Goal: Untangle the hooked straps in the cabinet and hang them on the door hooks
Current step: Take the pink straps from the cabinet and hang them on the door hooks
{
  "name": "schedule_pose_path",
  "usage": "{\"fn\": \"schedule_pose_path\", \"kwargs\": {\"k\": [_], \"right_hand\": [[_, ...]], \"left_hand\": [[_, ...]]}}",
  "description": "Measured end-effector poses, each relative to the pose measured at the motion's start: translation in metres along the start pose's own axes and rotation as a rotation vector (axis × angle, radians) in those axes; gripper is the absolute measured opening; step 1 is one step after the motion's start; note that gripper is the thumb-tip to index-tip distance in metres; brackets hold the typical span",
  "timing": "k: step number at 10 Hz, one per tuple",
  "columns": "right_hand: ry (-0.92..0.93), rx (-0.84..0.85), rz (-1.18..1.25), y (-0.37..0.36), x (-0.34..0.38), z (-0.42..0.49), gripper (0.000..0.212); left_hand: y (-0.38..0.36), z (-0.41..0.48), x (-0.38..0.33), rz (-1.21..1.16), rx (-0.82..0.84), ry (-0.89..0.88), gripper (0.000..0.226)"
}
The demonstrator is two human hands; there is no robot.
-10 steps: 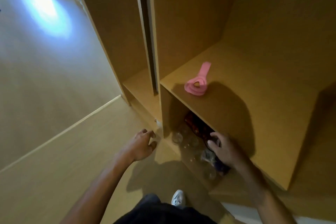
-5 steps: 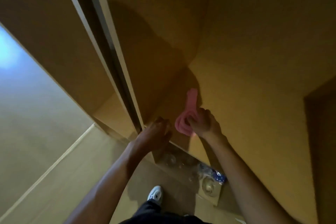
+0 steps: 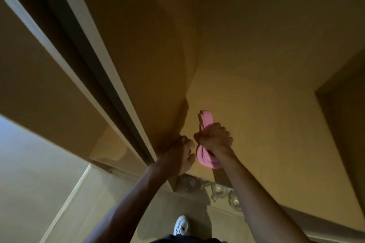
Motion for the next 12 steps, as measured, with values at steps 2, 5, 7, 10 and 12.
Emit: {"fn": "schedule_pose_path", "kwargs": {"k": [2, 5, 7, 10, 12], "right_hand": [[-0.047, 0.065, 0.204, 0.018, -0.023, -0.015, 0.059], [-0.137, -0.076, 0.248, 0.078, -0.112, -0.060, 0.039], [-0.225, -0.177, 0.226, 0.103, -0.190, -0.116, 0.032], [-0.535, -0.336, 0.298, 0.105, -0.384, -0.288, 0.023], [-0.825, -0.472, 0.401, 0.072, -0.509, -0.457, 0.030]], "left_hand": [[-0.013, 0.026, -0.004, -0.046, -0.002, -0.098, 0.029], [-0.034, 0.041, -0.052, -0.079, 0.099, -0.191, 0.030], [-0.062, 0.032, -0.105, -0.055, 0.185, -0.272, 0.030], [-0.160, -0.055, -0.269, 0.073, 0.309, -0.603, 0.020], [-0.249, -0.169, -0.389, 0.135, 0.475, -0.842, 0.019]]}}
Point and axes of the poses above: each hand's wrist, its own z-axis towards the middle knuckle, its own y-axis out of the back of the hand, x = y × z, the point moved 9 cm from there along z, towards the middle knuckle, and after that the axes turned 1 degree about y, right-handed, at the moved point
